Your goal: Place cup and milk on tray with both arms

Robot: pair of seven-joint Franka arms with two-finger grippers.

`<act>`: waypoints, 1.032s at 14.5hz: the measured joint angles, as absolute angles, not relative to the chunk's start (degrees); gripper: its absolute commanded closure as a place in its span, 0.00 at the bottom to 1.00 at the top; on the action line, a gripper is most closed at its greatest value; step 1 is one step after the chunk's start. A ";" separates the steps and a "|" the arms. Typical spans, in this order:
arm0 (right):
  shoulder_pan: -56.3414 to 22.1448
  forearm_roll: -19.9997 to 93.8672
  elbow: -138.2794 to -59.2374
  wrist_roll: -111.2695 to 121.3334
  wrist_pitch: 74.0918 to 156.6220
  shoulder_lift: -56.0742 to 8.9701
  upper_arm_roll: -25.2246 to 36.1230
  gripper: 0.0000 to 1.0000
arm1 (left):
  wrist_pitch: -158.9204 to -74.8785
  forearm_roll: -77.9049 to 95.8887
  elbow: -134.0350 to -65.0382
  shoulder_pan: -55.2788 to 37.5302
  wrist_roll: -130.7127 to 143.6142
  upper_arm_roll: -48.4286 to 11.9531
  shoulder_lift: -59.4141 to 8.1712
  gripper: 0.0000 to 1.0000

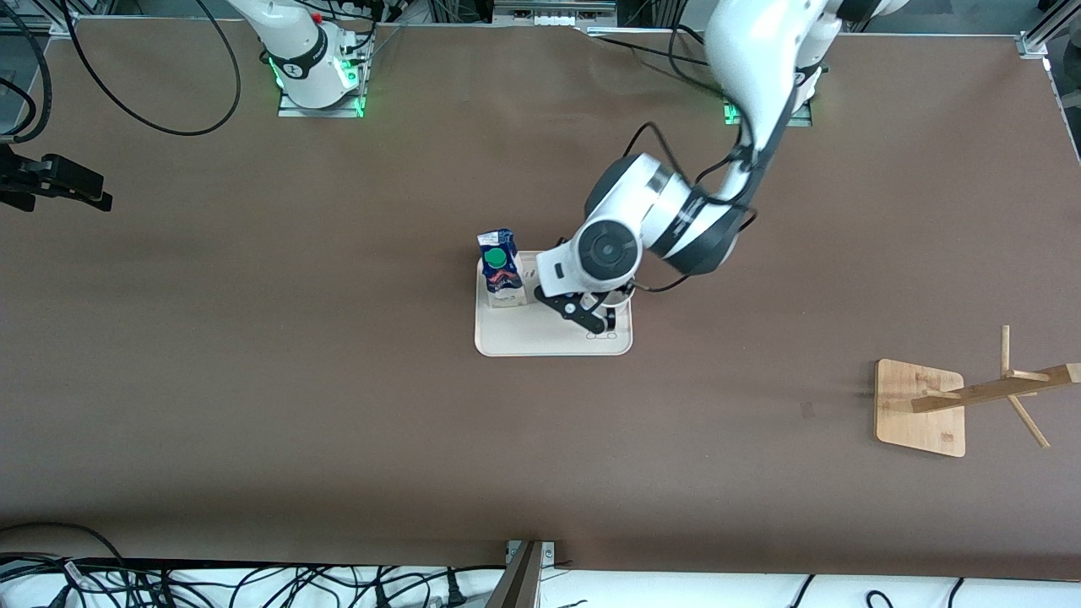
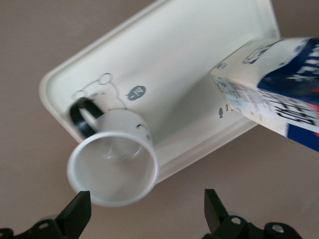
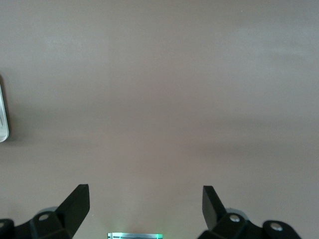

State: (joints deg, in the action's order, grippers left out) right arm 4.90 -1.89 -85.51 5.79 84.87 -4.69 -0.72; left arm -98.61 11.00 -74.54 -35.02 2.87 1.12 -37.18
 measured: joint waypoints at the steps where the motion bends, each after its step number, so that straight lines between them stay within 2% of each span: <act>1: 4.90 -1.89 -85.51 5.79 84.87 -4.70 -0.73 0.00 | -97.58 10.99 -74.61 -33.58 2.89 1.76 -33.99 0.00; 8: 4.90 -1.89 -85.52 5.81 84.87 -4.70 -0.76 0.00 | -89.26 6.91 -80.16 -11.62 0.50 3.27 -12.71 0.00; 12: 4.90 -1.89 -85.52 5.82 84.87 -4.70 -0.77 0.00 | -87.57 1.91 -84.94 -6.08 0.81 3.36 -4.34 0.00; 15: 4.89 -1.89 -85.52 5.93 84.87 -4.70 -0.78 0.00 | -87.68 1.82 -88.65 -3.17 1.29 3.43 -1.00 0.00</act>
State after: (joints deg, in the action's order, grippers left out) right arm 4.89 -1.89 -85.52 5.93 84.87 -4.70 -0.78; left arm -87.68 1.82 -88.65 -3.17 1.29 3.43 -1.00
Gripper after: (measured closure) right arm 0.000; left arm 0.000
